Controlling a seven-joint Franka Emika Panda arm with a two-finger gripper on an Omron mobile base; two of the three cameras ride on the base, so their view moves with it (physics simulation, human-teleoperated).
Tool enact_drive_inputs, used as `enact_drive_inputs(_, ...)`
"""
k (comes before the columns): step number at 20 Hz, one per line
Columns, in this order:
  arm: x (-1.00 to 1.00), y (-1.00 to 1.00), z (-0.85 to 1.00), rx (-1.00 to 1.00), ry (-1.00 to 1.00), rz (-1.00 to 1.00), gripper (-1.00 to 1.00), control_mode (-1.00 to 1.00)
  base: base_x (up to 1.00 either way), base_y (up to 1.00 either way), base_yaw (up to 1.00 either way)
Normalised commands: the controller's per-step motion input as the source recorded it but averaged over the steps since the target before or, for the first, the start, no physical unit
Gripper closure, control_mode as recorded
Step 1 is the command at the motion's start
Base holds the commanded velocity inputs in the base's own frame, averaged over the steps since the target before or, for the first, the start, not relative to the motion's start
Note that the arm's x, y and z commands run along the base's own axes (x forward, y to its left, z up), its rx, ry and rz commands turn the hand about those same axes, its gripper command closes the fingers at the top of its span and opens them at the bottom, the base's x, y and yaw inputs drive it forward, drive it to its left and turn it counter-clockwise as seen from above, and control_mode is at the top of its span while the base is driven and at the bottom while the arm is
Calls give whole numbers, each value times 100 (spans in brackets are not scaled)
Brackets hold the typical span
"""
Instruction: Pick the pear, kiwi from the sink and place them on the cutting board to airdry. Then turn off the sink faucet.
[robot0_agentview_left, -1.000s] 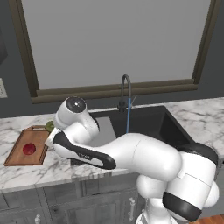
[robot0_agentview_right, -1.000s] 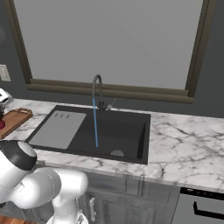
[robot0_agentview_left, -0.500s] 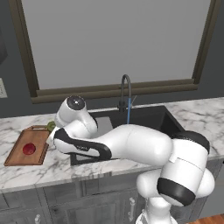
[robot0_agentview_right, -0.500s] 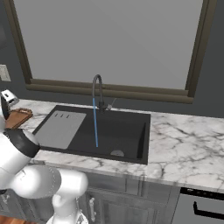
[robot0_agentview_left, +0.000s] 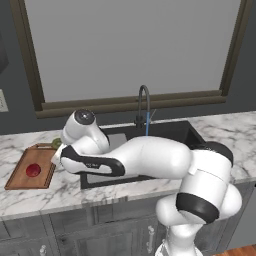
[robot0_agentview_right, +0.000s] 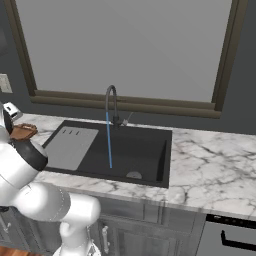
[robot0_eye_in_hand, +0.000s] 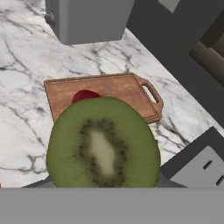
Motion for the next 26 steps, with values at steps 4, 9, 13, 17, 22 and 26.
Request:
enact_drive_inputs(4,12,3,-5,0,0,0,100,-100,0,0,0)
enact_drive_inputs(9,16,5,-13,0,0,0,100,-100,0,0,0)
enact_drive_inputs(13,12,14,-13,-2,0,0,100,-100,0,0,0)
enact_drive_inputs(17,16,17,-9,-2,0,0,100,-100,0,0,0)
enact_drive_inputs(22,20,16,-9,-2,0,0,100,-100,0,0,0)
enact_drive_inputs(26,23,13,-8,-1,1,0,100,-100,0,0,0)
